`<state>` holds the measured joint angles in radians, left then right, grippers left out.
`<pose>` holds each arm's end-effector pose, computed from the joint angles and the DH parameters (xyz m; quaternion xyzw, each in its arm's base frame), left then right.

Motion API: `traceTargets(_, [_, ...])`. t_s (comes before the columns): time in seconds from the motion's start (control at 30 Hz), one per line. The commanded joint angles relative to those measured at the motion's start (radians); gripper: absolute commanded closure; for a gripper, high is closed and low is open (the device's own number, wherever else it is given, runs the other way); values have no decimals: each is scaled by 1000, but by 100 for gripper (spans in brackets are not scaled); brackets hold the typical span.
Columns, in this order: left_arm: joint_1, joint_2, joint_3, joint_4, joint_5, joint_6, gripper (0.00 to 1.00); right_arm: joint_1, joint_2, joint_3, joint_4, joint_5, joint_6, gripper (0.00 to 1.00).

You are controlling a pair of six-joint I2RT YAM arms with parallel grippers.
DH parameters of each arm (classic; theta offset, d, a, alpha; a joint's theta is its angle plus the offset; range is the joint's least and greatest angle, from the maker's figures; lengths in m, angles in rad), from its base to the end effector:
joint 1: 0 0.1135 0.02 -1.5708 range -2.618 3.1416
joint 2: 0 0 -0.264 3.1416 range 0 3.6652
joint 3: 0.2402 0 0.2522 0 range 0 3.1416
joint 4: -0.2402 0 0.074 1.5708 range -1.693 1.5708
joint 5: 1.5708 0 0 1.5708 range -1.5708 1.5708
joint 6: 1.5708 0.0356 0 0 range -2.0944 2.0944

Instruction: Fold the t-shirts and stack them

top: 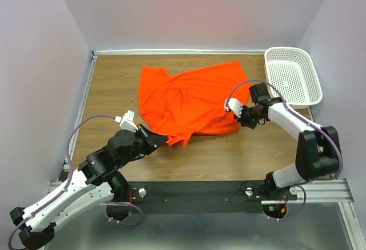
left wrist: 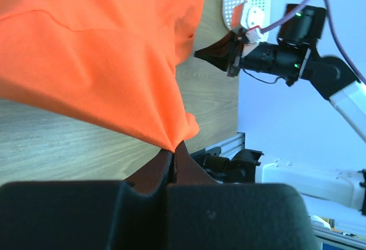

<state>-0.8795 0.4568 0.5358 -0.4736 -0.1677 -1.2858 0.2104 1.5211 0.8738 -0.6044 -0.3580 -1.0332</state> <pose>0.0832 -0.0912 0.2671 -0.2128 0.8027 -0.4556 0.3208 0.2635 0.0690 0.1754 -0.5889 0.7732 0.0986 0.2136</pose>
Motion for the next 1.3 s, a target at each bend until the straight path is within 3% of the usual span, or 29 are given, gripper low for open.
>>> traceTargets(0.0, [-1, -20, 56, -91, -64, 11, 100, 6, -219, 167, -157, 90, 82, 99])
traceTargets(0.13, [-1, -15, 116, -140, -70, 39, 100, 6, -364, 341, -355, -42, 58, 99])
traceTargets(0.27, [-1, -13, 153, -191, -73, 66, 100, 6, -438, 269, -425, -68, 9, 99])
traceTargets(0.4, [-1, -6, 124, -136, -24, 71, 100, 50, -342, 8, -275, -121, 37, 47])
traceTargets(0.5, [-1, 10, 109, -106, -10, 69, 100, 200, -240, -90, -91, -18, 125, 46])
traceTargets(0.57, [-1, 2, 87, -85, -3, 60, 100, 234, -188, -105, 10, 14, 191, 47])
traceTargets(0.83, [-1, -49, 30, -63, 16, 37, 100, 305, -72, -104, 127, 142, 252, 46])
traceTargets(1.03, [-1, -52, 27, -56, 16, 43, 100, 349, 17, -84, 152, 180, 254, 48])
traceTargets(1.13, [-3, -55, 21, -51, 19, 45, 100, 356, 48, -76, 153, 192, 259, 58])
traceTargets(1.17, [-1, -61, 21, -51, 20, 42, 100, 356, 53, -79, 152, 189, 260, 65])
traceTargets(1.2, [-1, -66, 21, -54, 17, 40, 100, 356, 56, -81, 143, 188, 259, 84])
traceTargets(1.23, [-1, -75, 21, -62, 14, 37, 100, 357, 41, -84, 115, 188, 256, 96])
traceTargets(1.27, [-1, -79, 24, -66, 10, 36, 100, 356, 27, -84, 98, 195, 254, 99])
